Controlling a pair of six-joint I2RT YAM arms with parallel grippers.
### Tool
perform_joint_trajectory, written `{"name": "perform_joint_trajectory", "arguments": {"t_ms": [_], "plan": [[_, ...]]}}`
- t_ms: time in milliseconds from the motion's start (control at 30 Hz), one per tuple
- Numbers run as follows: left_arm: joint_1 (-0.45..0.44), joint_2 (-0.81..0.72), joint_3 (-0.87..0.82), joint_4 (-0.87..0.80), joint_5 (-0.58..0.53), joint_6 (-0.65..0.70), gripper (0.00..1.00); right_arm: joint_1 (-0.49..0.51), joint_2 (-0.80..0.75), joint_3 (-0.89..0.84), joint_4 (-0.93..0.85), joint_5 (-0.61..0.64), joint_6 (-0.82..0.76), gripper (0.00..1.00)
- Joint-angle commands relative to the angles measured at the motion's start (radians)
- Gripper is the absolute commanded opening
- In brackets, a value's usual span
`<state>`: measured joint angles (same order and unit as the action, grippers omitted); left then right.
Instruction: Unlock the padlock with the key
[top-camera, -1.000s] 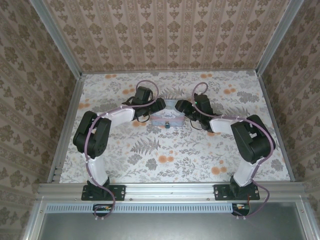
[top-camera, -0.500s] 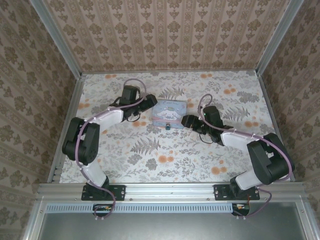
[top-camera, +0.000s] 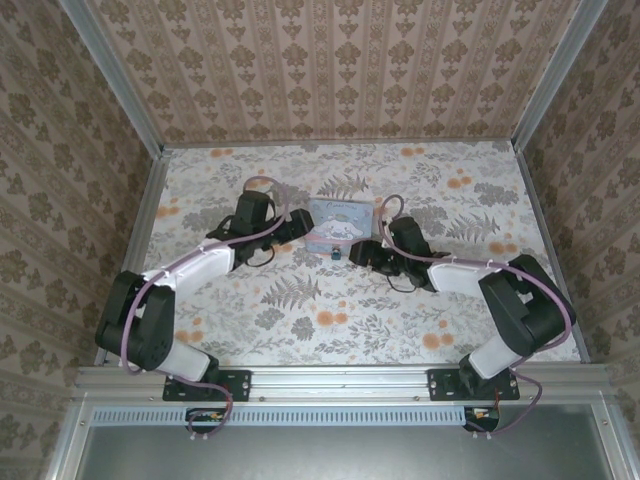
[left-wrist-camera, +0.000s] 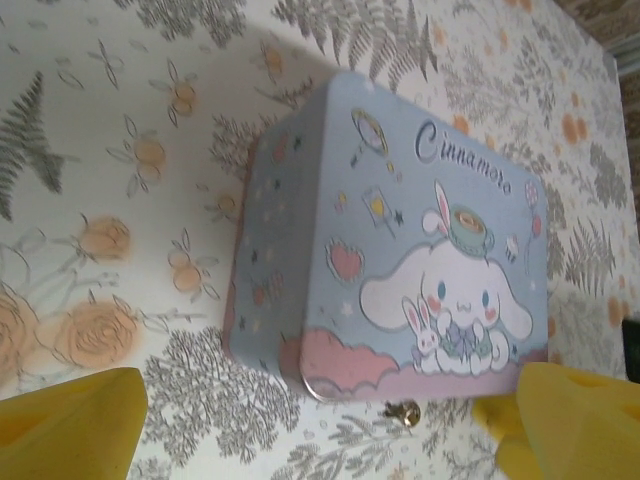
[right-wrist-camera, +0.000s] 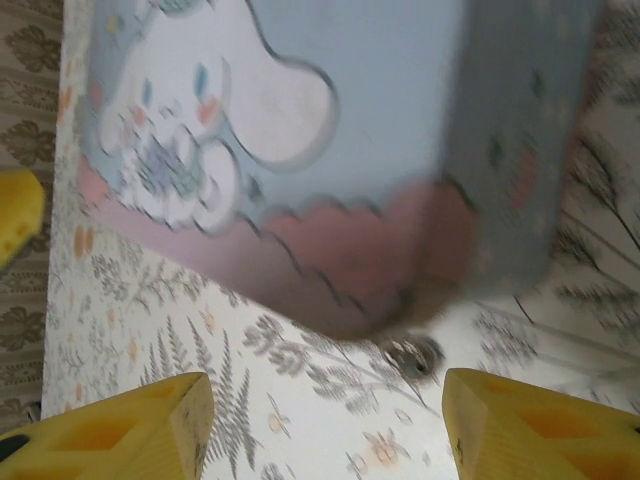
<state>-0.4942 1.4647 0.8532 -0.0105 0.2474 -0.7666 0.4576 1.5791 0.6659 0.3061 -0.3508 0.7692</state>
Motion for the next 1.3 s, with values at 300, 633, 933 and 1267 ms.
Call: {"name": "perform_joint_trajectory", "arguments": {"t_ms": [300, 633, 933, 1267], "plan": [[-0.034, -0.057, -0.063, 0.046, 0.026, -0.041, 0.97, -0.008, 0.020, 0.035, -0.038, -0.030, -0.019, 0.63], [-0.034, -0.086, -0.062, 0.032, 0.049, -0.032, 0.99, 0.051, -0.020, 0.072, -0.295, 0.074, -0.279, 0.55], [-0.022, -0.108, -0.069, 0.028, 0.052, -0.034, 1.00, 0.131, 0.068, 0.237, -0.487, 0.246, -0.461, 0.54], [0.000, -0.122, -0.089, 0.035, 0.059, -0.046, 1.00, 0.170, 0.181, 0.304, -0.521, 0.304, -0.508, 0.51]]}}
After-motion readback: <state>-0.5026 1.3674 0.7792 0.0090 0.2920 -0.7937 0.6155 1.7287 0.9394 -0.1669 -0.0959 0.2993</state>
